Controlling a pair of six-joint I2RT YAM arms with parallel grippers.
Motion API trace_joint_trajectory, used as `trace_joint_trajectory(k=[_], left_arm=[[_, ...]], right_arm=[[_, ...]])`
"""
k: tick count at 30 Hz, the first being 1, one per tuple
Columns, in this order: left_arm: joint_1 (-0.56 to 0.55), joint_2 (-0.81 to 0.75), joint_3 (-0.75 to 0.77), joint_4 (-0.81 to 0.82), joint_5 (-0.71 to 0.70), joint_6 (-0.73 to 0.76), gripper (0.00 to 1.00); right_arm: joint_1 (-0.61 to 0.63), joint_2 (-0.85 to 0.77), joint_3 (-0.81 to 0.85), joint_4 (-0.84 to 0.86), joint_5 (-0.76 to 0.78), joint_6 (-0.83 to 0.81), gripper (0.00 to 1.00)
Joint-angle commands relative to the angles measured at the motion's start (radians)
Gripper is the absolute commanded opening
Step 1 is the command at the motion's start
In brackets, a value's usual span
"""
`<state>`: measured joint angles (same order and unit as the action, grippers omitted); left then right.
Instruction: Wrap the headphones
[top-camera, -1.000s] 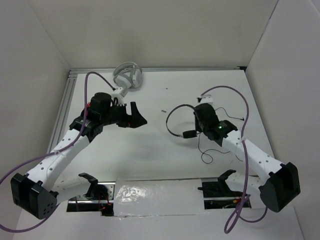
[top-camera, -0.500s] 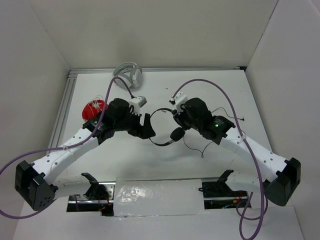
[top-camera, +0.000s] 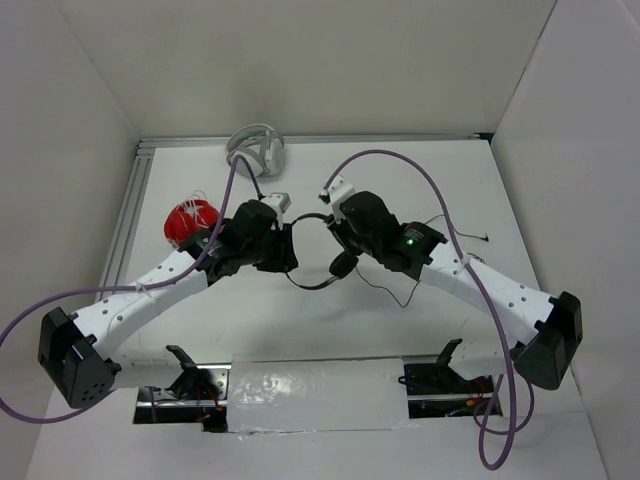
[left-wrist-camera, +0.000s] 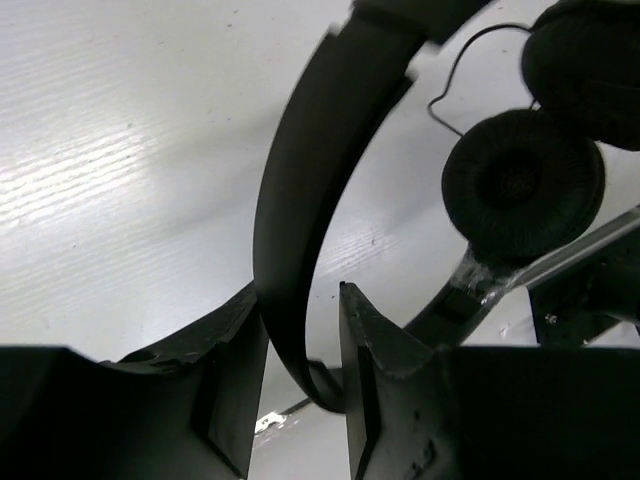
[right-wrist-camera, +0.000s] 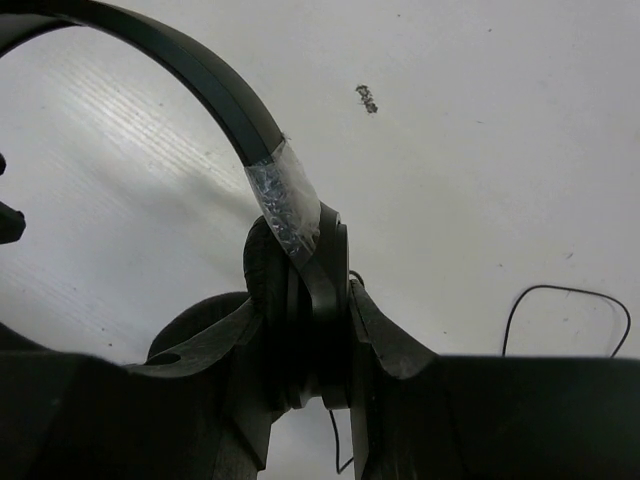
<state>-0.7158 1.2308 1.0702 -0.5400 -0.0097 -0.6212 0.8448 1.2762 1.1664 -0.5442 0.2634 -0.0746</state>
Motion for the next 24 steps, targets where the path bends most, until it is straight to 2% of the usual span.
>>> trace_joint_trajectory(k=[1, 4, 7, 9, 10, 11, 15, 18, 21, 22, 24], left_arm=[[-0.017, 0.012, 0.057, -0.069, -0.088, -0.077, 0.45], [-0.020, 0.016, 0.073, -0.098, -0.142, -0.121, 0.45], [-0.024, 0.032, 0.091, -0.121, -0.183, -0.147, 0.40], [-0.028, 0.058, 0.118, -0.146, -0.217, -0.170, 0.20], [-0.030, 0.070, 0.132, -0.178, -0.225, -0.176, 0.05], [-0.031, 0.091, 0.157, -0.195, -0.237, -0.201, 0.00], [-0.043, 0.137, 0.192, -0.235, -0.283, -0.219, 0.00], [-0.051, 0.154, 0.214, -0.245, -0.305, -0.230, 0.00], [-0.051, 0.157, 0.234, -0.248, -0.335, -0.232, 0.00], [-0.051, 0.160, 0.241, -0.255, -0.355, -0.241, 0.00], [-0.051, 0.168, 0.267, -0.265, -0.378, -0.238, 0.00]], right_arm=[[0.013, 0.014, 0.079, 0.015, 0.083, 0.058, 0.00], [0.033, 0.022, 0.072, 0.009, 0.111, 0.073, 0.00], [0.056, 0.026, 0.065, 0.006, 0.128, 0.099, 0.00], [0.082, 0.038, 0.081, -0.020, 0.143, 0.113, 0.00], [0.088, 0.048, 0.087, -0.028, 0.152, 0.117, 0.00], [0.099, 0.054, 0.098, -0.040, 0.163, 0.124, 0.00], [0.112, 0.081, 0.115, -0.048, 0.181, 0.151, 0.02], [0.131, 0.095, 0.130, -0.034, 0.198, 0.156, 0.16], [0.146, 0.094, 0.162, -0.025, 0.212, 0.153, 0.36], [0.148, 0.075, 0.170, -0.017, 0.206, 0.147, 0.50], [0.161, 0.040, 0.190, -0.005, 0.177, 0.119, 0.61]])
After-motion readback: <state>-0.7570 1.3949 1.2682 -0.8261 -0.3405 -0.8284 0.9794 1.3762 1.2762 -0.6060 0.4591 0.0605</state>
